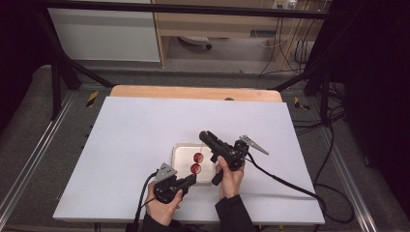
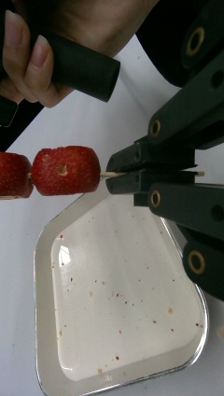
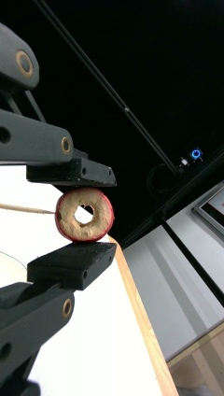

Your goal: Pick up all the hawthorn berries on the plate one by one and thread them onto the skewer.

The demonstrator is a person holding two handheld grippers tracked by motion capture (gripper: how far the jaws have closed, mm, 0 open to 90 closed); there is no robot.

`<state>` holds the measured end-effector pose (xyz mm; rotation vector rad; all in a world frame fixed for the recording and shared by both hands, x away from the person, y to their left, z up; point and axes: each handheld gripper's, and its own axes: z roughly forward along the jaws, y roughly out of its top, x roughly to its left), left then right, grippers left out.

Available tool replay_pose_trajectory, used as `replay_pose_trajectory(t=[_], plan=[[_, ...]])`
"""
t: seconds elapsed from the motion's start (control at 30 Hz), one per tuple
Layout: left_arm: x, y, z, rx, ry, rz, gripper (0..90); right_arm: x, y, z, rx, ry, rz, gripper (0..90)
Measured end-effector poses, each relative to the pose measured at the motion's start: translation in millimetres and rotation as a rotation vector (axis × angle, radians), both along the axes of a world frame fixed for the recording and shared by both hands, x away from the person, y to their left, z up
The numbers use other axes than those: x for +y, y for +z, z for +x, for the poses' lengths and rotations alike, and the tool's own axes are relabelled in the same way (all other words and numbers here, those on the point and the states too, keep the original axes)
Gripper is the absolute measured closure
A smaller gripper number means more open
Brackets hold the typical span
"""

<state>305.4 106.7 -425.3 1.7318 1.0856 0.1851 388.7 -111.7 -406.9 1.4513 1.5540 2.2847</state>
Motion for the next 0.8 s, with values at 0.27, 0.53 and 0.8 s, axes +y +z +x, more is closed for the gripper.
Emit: replay_pose_trajectory(t=[0.27, 0.53, 0.8], plan=[[-1.3, -0.1, 0.8, 0.005, 0.014, -0.026, 88.6, 4.3, -5.4, -3.9, 0.002, -0.013, 0.017, 62.0], [-1.3, -1.1, 2.0, 0.002, 0.029, -0.049, 88.7, 8.1, -9.8, -8.5, 0.000, -0.015, 0.022, 62.1], [0.7, -0.5, 7.2, 0.005, 0.030, -0.033, 88.7, 12.4, -17.6, -14.5, 0.009, 0.014, -0.016, 62.2]])
